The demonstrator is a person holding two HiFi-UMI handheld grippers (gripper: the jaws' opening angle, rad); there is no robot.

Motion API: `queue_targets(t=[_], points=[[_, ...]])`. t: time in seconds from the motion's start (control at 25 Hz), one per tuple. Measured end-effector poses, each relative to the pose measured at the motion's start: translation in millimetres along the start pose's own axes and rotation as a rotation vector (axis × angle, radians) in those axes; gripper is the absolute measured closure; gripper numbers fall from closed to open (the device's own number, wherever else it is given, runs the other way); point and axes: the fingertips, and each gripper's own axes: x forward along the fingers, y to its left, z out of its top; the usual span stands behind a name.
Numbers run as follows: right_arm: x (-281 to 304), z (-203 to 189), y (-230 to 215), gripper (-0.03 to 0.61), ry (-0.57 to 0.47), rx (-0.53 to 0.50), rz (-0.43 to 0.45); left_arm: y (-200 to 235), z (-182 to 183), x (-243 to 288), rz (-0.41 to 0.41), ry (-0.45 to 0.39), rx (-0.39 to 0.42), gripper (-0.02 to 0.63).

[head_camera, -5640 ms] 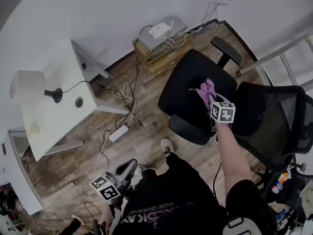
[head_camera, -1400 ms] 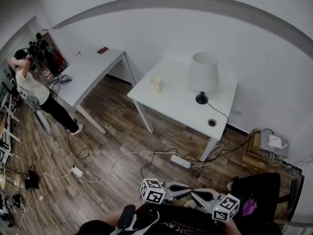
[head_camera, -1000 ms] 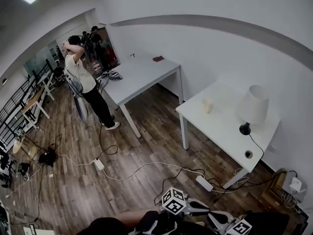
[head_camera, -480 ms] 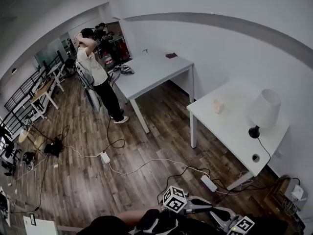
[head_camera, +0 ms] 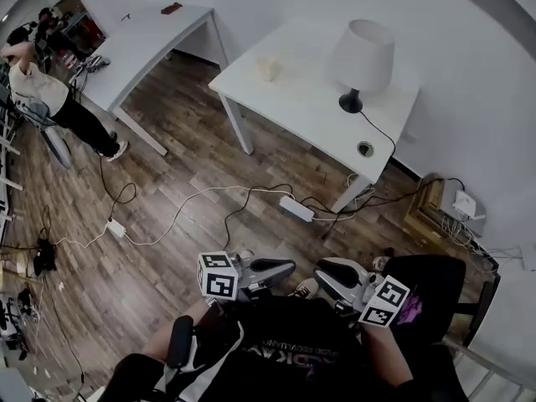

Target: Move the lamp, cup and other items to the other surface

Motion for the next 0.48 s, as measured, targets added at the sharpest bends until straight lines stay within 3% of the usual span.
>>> queue_targets(t=[0.16, 0.4, 0.48], points=[[-2, -7, -5, 0.491, -0.016, 0.045, -0.027, 7, 1, -9, 0.036, -0.027, -0.015, 0.621], [29, -10, -11, 0.491, -0.004, 0.057, -0.040, 28, 16, -35, 0.130, -0.062, 0.062, 0.621], [44, -10, -13, 0.491, -0.002, 0.056, -0.052, 37, 18, -48, 0.137, -0.063, 0.052, 0.621]])
